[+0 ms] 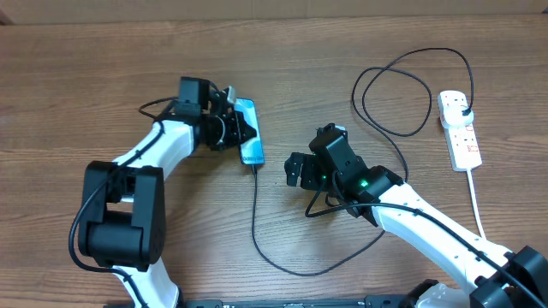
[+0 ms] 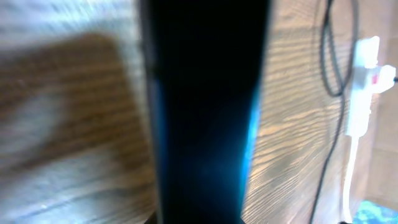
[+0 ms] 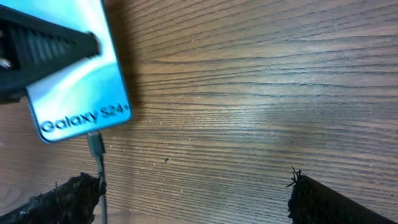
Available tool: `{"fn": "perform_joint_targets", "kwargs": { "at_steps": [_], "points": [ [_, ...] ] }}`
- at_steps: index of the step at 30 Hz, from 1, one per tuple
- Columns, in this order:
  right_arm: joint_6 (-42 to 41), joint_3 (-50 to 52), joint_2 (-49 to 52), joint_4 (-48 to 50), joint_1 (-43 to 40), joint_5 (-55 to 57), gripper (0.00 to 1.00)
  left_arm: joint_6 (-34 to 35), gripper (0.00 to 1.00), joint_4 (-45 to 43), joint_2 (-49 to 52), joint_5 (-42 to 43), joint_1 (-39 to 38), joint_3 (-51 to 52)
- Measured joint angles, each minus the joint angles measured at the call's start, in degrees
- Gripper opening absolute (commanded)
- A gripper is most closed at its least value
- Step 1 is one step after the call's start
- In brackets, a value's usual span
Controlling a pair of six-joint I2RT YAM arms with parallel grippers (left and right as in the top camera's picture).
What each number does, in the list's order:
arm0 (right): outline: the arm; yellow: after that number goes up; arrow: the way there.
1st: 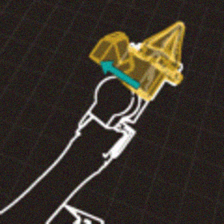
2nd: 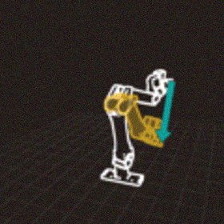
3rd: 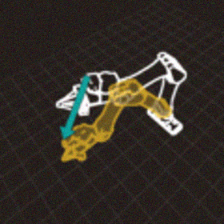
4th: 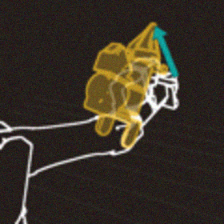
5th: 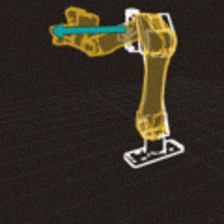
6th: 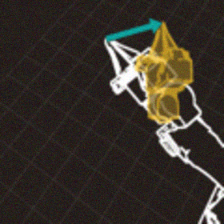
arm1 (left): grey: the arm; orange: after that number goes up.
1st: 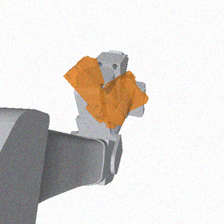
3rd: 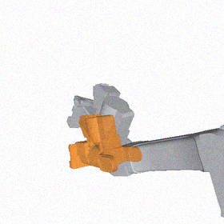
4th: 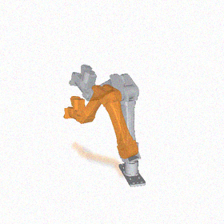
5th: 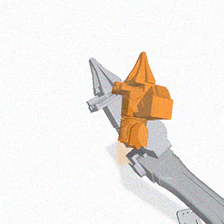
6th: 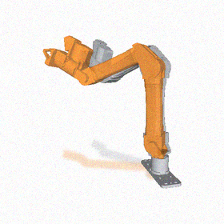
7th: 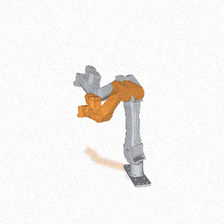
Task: Plug charger to phone and switch on socket
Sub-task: 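Lower the plugged-in phone toward the table with the left gripper, then lay the phone flat on the table with the left gripper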
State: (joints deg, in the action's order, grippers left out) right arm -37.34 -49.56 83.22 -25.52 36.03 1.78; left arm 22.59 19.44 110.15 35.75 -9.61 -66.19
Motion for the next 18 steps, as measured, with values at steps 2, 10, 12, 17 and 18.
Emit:
{"fn": "perform_joint_targets", "kwargs": {
  "at_steps": [2,10,12,17,18],
  "points": [
    [0.04,0.0,0.0,-0.02,0.0,-0.02,1.0,0.11,0.04,0.59,0.0,-1.29,-1.36,0.02],
    [0.02,0.0,0.0,-0.02,0.0,-0.02,1.0,0.17,0.04,2.49,0.0,-4.02,-5.44,0.07],
    [0.02,0.0,0.0,-0.02,0.0,-0.02,1.0,0.35,0.04,2.47,0.0,-4.7,-6.05,0.07],
    [0.02,0.0,0.0,-0.02,0.0,0.0,1.0,1.29,0.04,2.47,0.0,-6.05,-6.73,0.07],
    [0.02,0.0,0.0,-0.02,0.0,-0.02,1.0,1.42,0.05,2.49,0.0,-6.25,-6.82,0.07]
  ]
}}
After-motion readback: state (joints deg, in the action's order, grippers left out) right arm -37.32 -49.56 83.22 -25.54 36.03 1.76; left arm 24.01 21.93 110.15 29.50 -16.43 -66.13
